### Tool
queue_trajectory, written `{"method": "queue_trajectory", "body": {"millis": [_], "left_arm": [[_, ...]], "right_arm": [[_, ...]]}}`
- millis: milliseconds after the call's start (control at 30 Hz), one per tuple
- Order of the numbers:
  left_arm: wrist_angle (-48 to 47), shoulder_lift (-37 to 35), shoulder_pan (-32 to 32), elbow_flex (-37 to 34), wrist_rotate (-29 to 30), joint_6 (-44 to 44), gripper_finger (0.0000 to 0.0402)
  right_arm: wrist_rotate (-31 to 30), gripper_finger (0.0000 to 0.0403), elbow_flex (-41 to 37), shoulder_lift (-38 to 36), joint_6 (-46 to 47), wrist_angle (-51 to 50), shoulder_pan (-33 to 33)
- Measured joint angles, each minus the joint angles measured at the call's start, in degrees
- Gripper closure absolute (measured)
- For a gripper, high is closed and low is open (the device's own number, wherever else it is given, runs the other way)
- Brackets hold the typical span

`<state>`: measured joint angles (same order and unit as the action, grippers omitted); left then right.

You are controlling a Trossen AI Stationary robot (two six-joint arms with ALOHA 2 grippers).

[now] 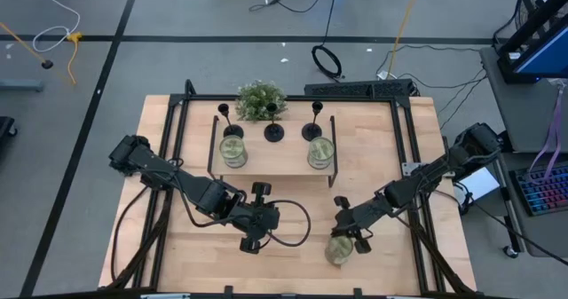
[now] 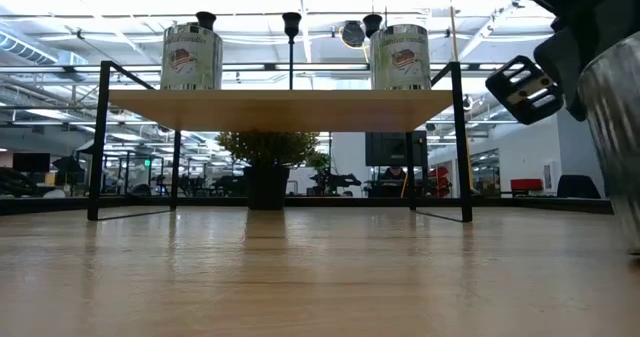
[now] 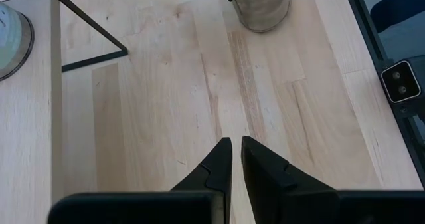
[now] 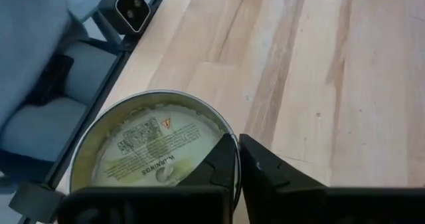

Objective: Pick & Place candle stick holders
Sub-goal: Put the silver scented candle on the shelf aligned with the silver scented candles

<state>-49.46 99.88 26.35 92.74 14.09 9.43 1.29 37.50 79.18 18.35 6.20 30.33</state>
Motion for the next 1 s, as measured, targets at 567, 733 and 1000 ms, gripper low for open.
{"method": "queue_trajectory", "body": {"millis": [567, 733, 1000], "left_arm": [[-0.25, 0.00, 0.00, 0.01, -0.02, 1.62, 0.0360], [-0.23, 0.00, -0.38, 0.01, 0.94, 3.01, 0.0360], [-0.25, 0.00, -0.92, 0.01, 1.03, 4.20, 0.0360]], "right_arm": [[-22.29, 0.0402, 9.96, 0.24, -8.79, 4.91, -5.11], [-19.27, 0.0402, 11.93, 3.02, -5.05, 3.98, -8.69], [-16.85, 0.0402, 11.93, 9.29, 0.80, 2.79, -12.37]]}}
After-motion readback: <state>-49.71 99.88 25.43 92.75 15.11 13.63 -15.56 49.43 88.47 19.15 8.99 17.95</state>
